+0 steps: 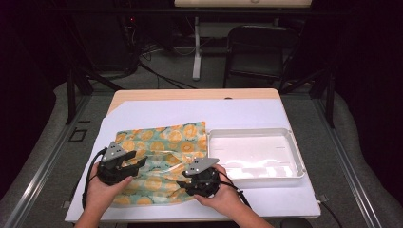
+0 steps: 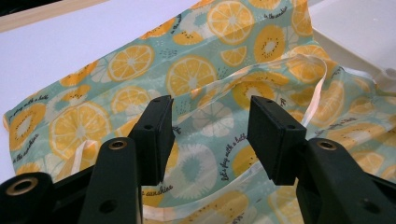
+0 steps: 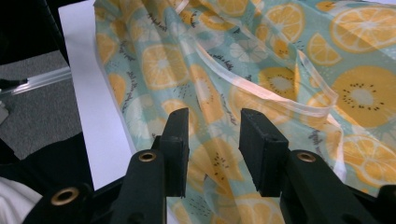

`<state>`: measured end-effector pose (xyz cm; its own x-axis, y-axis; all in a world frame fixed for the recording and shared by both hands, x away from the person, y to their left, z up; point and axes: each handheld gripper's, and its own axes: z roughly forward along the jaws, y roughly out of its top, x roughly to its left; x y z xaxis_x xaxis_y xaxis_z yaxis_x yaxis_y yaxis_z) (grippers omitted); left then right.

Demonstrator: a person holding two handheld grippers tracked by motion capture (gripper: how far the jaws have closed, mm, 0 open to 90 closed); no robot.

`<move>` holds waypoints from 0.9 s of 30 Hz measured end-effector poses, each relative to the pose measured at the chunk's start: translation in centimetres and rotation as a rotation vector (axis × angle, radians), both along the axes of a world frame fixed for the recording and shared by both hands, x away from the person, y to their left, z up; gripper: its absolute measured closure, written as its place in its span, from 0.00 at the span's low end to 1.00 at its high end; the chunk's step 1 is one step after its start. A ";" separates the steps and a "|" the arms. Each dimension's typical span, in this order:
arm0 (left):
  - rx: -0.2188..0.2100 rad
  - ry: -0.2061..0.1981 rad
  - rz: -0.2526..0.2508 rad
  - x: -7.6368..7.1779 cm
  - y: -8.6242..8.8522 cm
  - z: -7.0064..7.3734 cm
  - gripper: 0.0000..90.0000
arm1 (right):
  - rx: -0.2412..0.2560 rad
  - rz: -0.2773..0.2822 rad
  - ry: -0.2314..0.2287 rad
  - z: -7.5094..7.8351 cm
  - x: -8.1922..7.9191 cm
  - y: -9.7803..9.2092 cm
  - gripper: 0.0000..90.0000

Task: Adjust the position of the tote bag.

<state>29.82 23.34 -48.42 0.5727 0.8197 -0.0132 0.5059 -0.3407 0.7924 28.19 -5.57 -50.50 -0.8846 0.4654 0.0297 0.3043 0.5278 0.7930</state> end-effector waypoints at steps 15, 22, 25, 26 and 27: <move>-0.004 0.006 0.014 -0.5 0.5 0.1 0.55 | -0.107 0.041 -0.031 -1.3 0.2 1.2 0.46; -0.006 -0.003 0.012 -0.7 0.6 0.2 0.55 | -0.121 0.045 -0.033 -1.8 0.3 1.4 0.44; -0.011 -0.008 0.017 -0.6 0.7 0.3 0.55 | -0.142 0.053 -0.034 -2.0 0.3 1.4 0.44; -0.011 -0.008 0.017 -0.6 0.7 0.3 0.55 | -0.138 0.051 -0.031 -2.2 0.3 1.4 0.44; -0.012 -0.009 0.017 -0.6 0.8 0.3 0.54 | -0.145 0.046 -0.033 -2.2 0.3 1.4 0.44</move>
